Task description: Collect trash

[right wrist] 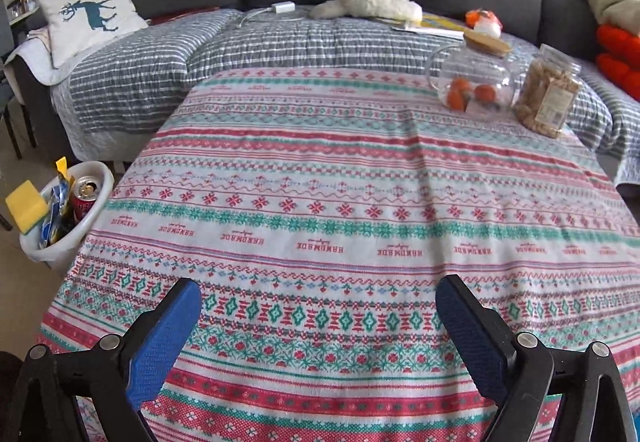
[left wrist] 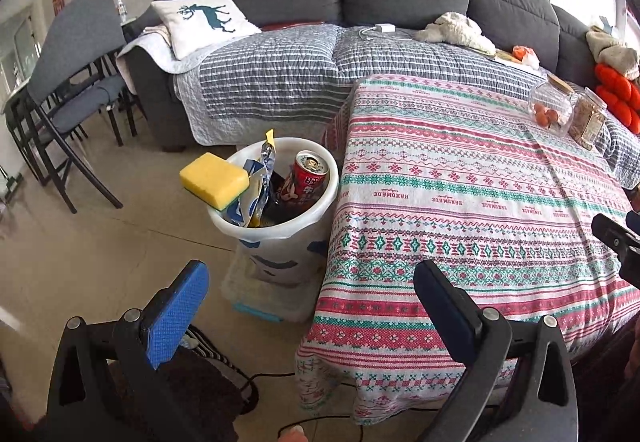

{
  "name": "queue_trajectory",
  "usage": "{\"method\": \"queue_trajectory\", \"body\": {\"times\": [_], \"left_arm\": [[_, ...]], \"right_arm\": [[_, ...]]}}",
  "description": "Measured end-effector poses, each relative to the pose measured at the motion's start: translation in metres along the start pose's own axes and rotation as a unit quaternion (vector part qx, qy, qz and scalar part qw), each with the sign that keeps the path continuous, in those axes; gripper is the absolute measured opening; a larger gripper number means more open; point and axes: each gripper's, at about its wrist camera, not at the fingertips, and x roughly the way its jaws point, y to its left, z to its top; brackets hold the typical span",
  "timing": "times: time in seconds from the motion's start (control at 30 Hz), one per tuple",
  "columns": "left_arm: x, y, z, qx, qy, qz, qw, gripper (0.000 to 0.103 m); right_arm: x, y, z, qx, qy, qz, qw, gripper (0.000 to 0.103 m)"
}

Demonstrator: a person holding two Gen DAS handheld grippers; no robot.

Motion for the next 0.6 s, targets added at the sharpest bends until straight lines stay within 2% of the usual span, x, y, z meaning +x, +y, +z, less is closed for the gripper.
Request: {"method": "queue_trajectory", "body": {"times": [0.6], "left_arm": [[0.009,0.008,0.001,-0.004,0.011,0.004,0.9999,0.103]], "right_arm": [[0.001,0.013,0.0,-0.007,-0.009,0.011,1.0,0.099]]}}
